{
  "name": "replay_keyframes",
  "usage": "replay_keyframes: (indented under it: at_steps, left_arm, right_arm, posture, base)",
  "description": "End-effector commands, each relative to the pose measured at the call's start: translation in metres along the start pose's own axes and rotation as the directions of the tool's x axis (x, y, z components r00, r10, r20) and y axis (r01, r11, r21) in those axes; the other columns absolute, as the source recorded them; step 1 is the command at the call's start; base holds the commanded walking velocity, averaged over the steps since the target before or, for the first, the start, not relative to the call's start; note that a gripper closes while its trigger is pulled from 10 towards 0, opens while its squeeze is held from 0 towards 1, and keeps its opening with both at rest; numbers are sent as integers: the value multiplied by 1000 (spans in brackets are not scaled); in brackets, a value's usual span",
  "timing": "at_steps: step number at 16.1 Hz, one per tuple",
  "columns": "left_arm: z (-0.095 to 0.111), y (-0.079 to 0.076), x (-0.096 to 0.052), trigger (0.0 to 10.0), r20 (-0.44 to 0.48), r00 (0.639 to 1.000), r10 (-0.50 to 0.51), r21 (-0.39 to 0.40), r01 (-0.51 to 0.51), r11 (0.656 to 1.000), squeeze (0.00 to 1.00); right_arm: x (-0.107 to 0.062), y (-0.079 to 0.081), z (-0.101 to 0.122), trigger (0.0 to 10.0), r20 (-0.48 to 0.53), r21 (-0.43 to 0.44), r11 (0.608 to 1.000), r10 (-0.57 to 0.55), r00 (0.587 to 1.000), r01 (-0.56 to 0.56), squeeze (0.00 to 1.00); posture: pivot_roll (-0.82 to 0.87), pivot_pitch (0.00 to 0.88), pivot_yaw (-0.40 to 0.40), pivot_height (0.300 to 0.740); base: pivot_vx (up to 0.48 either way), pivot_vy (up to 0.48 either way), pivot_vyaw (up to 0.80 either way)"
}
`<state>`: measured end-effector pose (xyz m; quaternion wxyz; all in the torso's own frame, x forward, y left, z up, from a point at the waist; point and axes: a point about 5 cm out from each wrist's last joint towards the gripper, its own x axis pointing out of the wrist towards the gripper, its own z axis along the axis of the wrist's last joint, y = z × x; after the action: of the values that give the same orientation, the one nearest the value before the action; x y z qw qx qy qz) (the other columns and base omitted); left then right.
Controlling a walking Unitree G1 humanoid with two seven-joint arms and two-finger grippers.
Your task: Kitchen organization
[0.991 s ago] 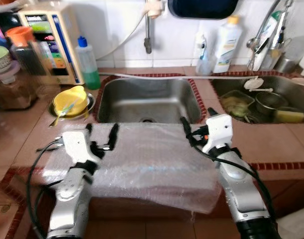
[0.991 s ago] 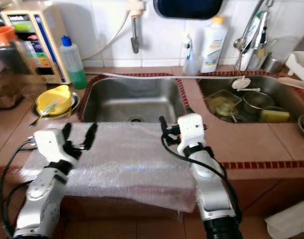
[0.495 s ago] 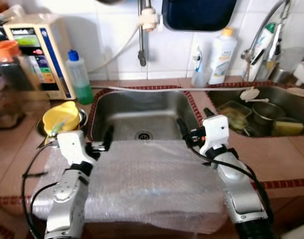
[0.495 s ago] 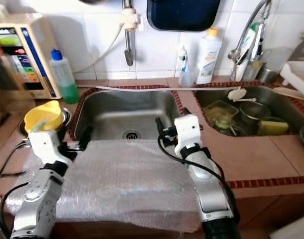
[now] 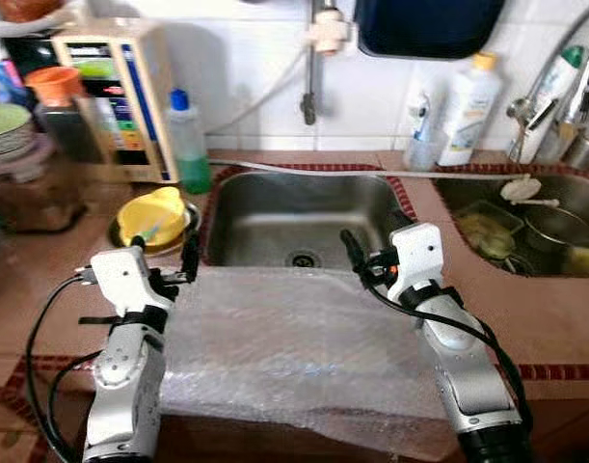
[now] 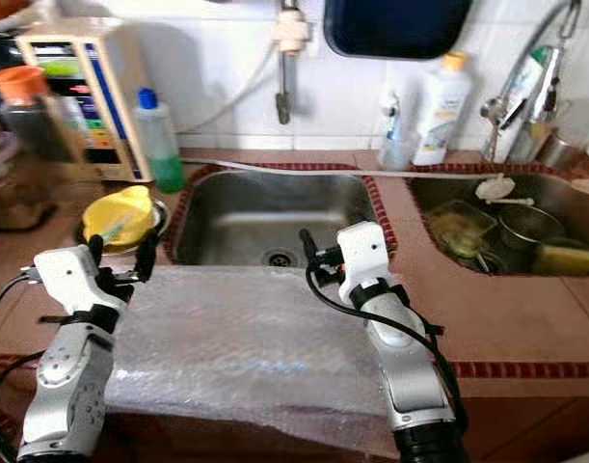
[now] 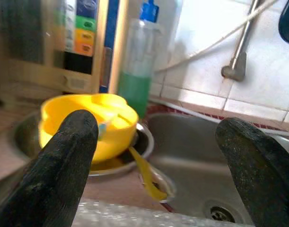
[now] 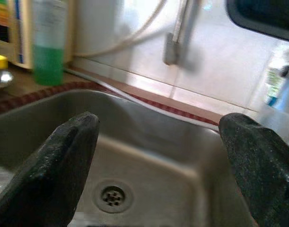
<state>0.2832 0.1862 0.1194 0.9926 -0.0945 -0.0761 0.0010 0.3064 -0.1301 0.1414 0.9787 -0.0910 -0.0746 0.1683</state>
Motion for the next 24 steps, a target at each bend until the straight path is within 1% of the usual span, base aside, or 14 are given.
replay_keyframes:
  at_steps: [1, 4, 7, 9, 10, 11, 13, 14, 16, 18, 20, 21, 22, 24]
  left_arm:
    - [4, -3, 2, 10000, 17, 999, -28, 20, 28, 999, 0]
    - [-5, -2, 1, 10000, -32, 998, -63, 23, 63, 998, 0]
    - [-7, 2, 1, 10000, -40, 997, -64, 34, 65, 997, 0]
    - [-6, 5, 2, 10000, -34, 998, -44, 46, 46, 998, 0]
    - [-7, 6, 4, 10000, -35, 999, -29, 53, 31, 998, 0]
    - [-9, 7, 7, 10000, -41, 999, -9, 51, 11, 999, 0]
    - [-8, 11, 12, 10000, -30, 999, 31, 44, -29, 999, 0]
    - [-6, 15, 14, 10000, -20, 999, 49, 41, -48, 998, 0]
    - [-4, 19, 18, 10000, -7, 997, 72, 37, -72, 997, 0]
    - [-3, 20, 19, 10000, 2, 997, 77, 35, -77, 996, 0]
    - [-3, 24, 22, 10000, -1, 994, 112, 10, -112, 994, 0]
    - [-4, 27, 24, 10000, -3, 990, 142, -33, -142, 989, 0]
    - [-3, 27, 25, 10000, -3, 989, 146, -44, -146, 988, 0]
    - [-4, 29, 28, 10000, -17, 986, 167, -96, -168, 981, 0]
  right_arm:
    - [-1, 4, 4, 10000, 12, 13, 999, 39, 999, -39, 0]
    - [-5, 13, 2, 10000, 0, 52, 992, 118, 993, -118, 0]
    - [-7, 12, 0, 10000, -14, 70, 991, 118, 993, -117, 0]
    - [-6, 13, 2, 10000, -12, 81, 989, 123, 992, -122, 0]
    - [-6, 16, 2, 10000, -14, 110, 984, 140, 990, -138, 0]
    - [-6, 22, 4, 10000, -20, 161, 970, 187, 982, -182, 0]
    - [-9, 30, 4, 10000, -26, 193, 948, 263, 964, -254, 0]
    - [-12, 32, 3, 10000, -32, 228, 932, 297, 954, -282, 0]
    - [-15, 34, 2, 10000, -47, 236, 916, 344, 938, -324, 0]
    - [-16, 33, 3, 10000, -51, 236, 917, 342, 938, -321, 0]
    - [-17, 33, 4, 10000, -55, 236, 916, 345, 937, -324, 0]
    - [-17, 33, 5, 10000, -56, 235, 914, 352, 934, -330, 0]
    - [-17, 34, 5, 10000, -55, 233, 913, 355, 933, -333, 0]
    - [-17, 35, 5, 10000, -53, 229, 911, 363, 930, -342, 0]
  posture:
    - [-193, 0, 26, 740]
    - [-194, 0, 30, 740]
    - [-196, 0, 33, 740]
    - [-198, 1, 34, 740]
    - [-199, 2, 35, 740]
    - [-200, 3, 34, 740]
    - [-208, 8, 33, 740]
    - [-213, 13, 33, 740]
    - [-219, 15, 32, 740]
    - [-226, 16, 33, 740]
    - [-228, 17, 34, 740]
    - [-228, 17, 35, 740]
    - [-228, 17, 35, 740]
    - [-230, 16, 36, 740]
  base:
    - [0, 0, 0]
    - [0, 0, 0]
    - [0, 0, 0]
    - [0, 0, 0]
    - [0, 0, 0]
    - [0, 0, 0]
    - [0, 0, 0]
    - [0, 0, 0]
    - [0, 0, 0]
    - [0, 0, 0]
    - [0, 0, 0]
    - [0, 0, 0]
    - [0, 0, 0]
    - [0, 0, 0]
